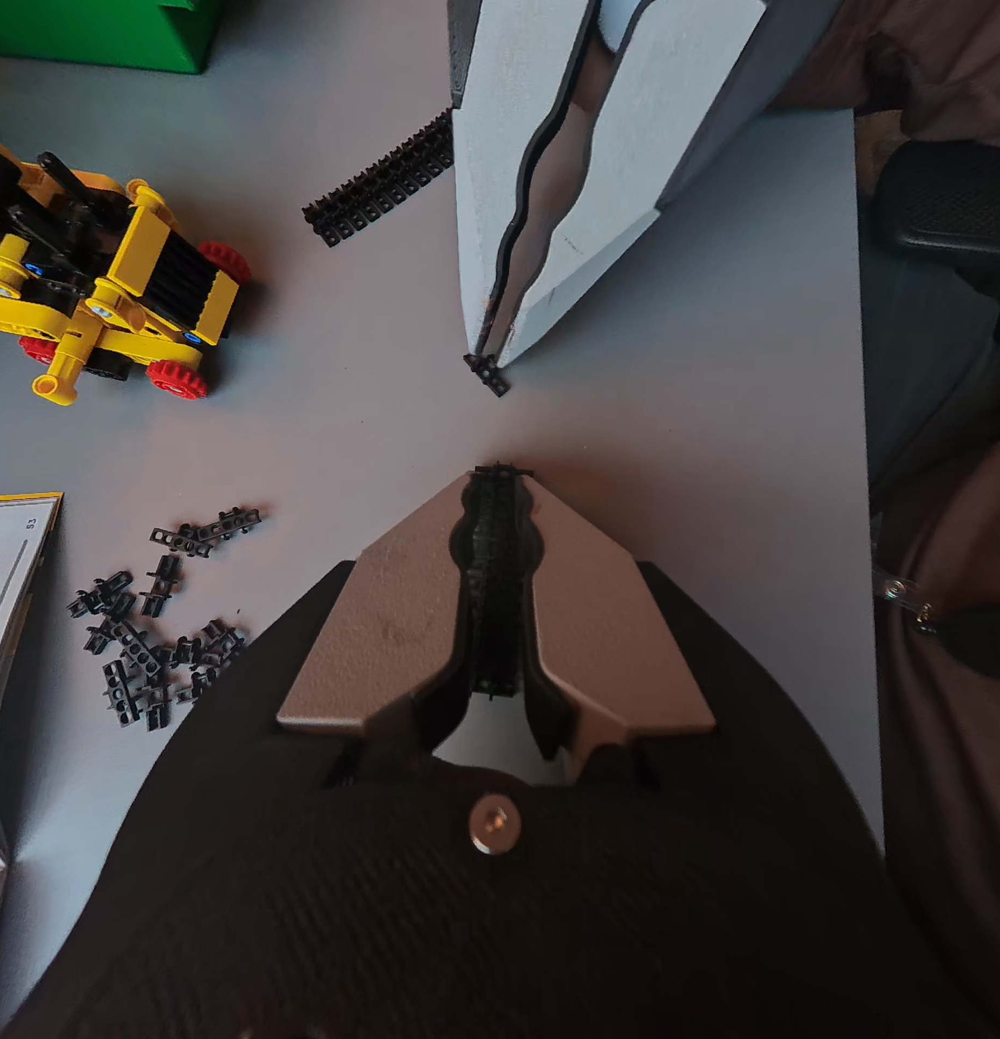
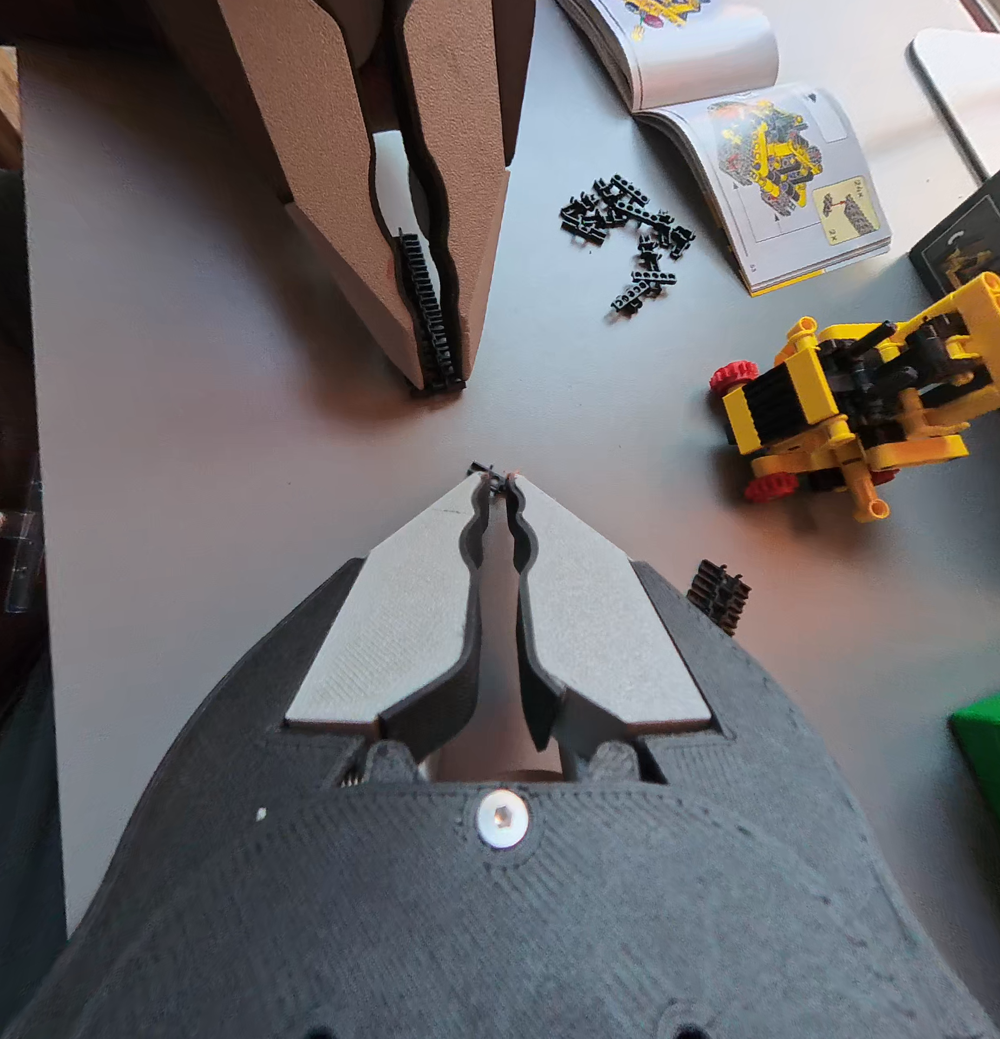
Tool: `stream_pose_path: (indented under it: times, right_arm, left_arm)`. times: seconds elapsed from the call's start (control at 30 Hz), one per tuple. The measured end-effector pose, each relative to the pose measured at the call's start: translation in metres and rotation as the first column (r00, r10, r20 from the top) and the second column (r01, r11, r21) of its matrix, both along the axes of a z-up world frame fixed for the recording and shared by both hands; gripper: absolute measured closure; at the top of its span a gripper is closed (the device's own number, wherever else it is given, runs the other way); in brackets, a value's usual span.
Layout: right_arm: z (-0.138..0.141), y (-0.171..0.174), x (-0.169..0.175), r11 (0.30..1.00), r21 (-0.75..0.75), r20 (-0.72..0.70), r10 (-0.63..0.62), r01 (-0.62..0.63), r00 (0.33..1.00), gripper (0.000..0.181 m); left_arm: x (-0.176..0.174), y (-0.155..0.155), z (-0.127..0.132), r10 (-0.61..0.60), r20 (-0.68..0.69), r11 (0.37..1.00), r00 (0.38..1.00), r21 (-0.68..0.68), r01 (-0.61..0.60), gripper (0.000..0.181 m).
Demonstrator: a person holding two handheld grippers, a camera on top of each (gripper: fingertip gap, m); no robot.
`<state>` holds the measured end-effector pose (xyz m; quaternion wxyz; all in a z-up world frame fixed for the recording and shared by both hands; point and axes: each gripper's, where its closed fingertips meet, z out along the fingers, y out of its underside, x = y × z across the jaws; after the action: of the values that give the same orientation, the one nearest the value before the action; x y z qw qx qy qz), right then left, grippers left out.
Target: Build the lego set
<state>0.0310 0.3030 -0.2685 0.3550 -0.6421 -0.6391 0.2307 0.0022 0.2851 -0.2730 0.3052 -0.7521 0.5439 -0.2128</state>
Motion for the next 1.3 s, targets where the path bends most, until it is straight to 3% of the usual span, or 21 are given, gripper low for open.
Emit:
stream_pose_path:
  times: [0.83, 1.1, 1.3]
  right_arm:
    - [-0.0008, -0.0054, -0.0005, 1.0, -0.01, 0.004, 0.019, -0.019, 1.0, 0.176]
    - [-0.0016, -0.0068, -0.0028, 0.999, -0.015, 0.011, -0.029, 0.029, 1.0, 0.176]
    - [-0.0038, -0.0042, 0.0033, 0.991, 0.008, 0.027, -0.132, 0.131, 0.991, 0.178]
  left_arm:
    - [-0.0026, -0.0015, 0.0027, -0.005, 0.025, 0.999, 1.0, -0.039, 0.006, 0.168]
    - [-0.0027, -0.0016, 0.0014, -0.006, 0.014, 1.0, 1.0, -0.03, 0.006, 0.169]
    - [-0.003, -0.0012, 0.0014, -0.003, 0.015, 1.0, 1.0, -0.03, 0.004, 0.169]
